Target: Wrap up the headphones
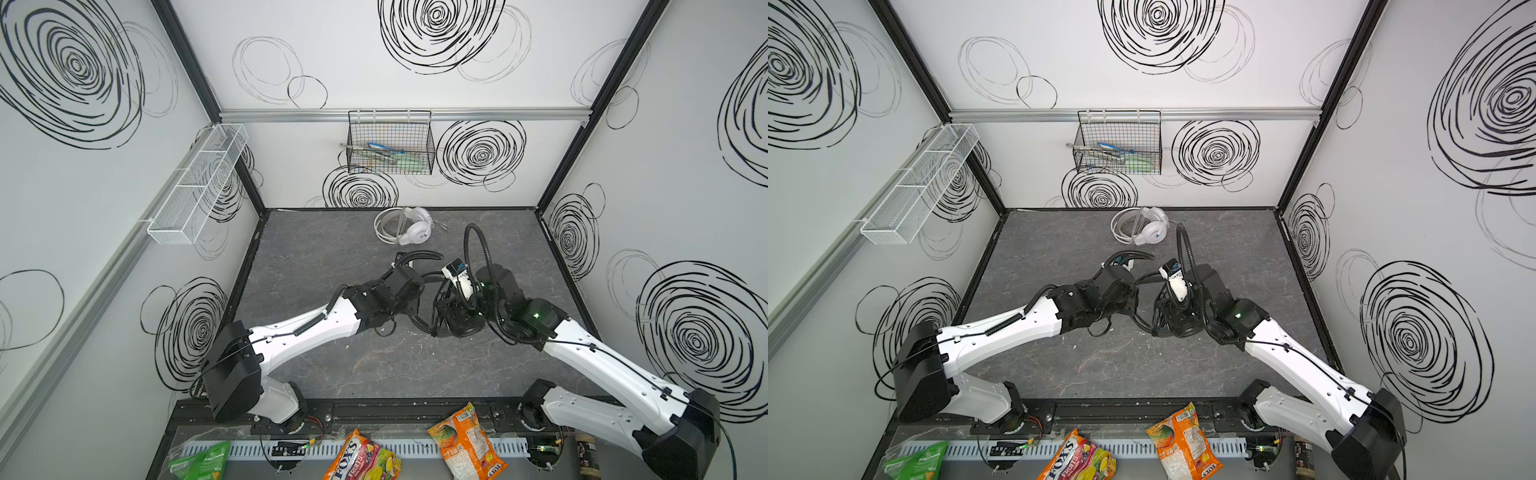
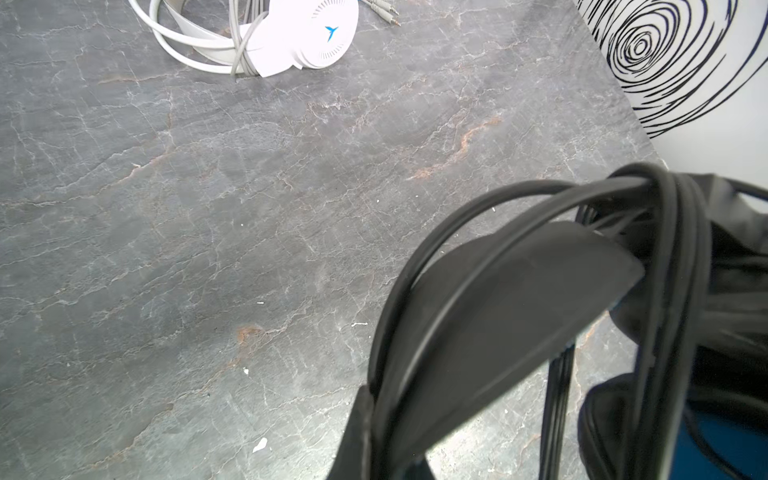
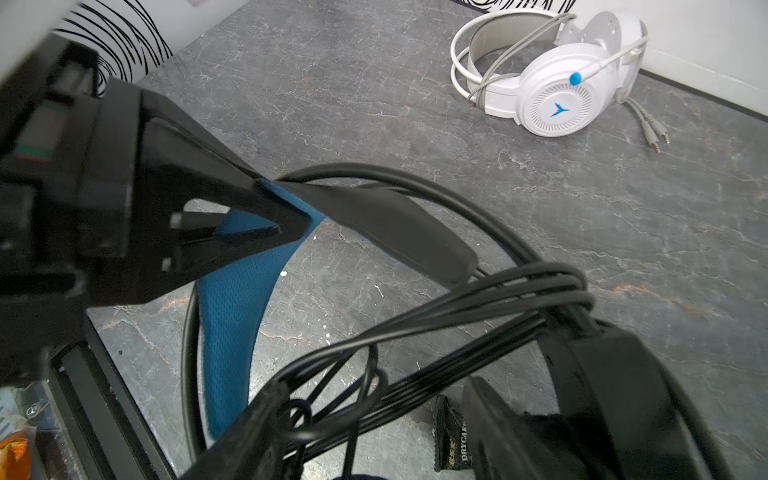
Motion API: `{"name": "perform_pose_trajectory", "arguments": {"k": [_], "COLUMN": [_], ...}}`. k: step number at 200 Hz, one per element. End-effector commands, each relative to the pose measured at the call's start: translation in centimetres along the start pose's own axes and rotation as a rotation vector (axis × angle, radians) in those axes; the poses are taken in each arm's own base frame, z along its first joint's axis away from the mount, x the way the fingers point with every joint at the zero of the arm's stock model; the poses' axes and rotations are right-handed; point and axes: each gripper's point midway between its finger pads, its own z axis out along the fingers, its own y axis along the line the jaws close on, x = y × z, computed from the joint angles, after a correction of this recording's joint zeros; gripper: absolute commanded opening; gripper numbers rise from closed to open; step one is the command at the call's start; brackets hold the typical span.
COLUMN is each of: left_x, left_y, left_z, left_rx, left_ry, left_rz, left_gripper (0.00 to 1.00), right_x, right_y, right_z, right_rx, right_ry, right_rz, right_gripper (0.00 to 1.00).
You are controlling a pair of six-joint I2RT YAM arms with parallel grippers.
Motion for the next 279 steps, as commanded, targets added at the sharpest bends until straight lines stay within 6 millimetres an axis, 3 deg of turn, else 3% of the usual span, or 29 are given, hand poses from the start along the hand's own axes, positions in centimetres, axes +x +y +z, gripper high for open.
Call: {"name": "perform_pose_trajectory", "arguments": {"k": [1,101,178,279], "left_x": [-1.3,-1.2,-1.0,-0.6], "left_y": [1.8,2.4,3.2,3.6], "left_z": [-0.9,-0.6,-0.5,-0.4], "left_rx": [-0.029,-0.037,-0.035,0.011], "left_ry": [-0.041,-0.035,-0.028,-0.014], "left_rz": [-0.062,-0.070,-0.095,-0.156], "left_gripper": [0.00,0.00,0.00,0.00], "right_x": [0.5,-1.1,-1.4,-5.2], "right_y": [-2.1,-1.8,-2.1,-1.9], "right_z": [-1.5,-2.2,-2.8,-5.7], "right_rx": [0.107,0.094,0.111,0.123], "right_ry": [0.038,-0.014,-0.022,-0.079], "right_rz": [0.005,0.021,0.033,-0.034], "right_gripper": [0.73,0.84,0.85,0.89]}}
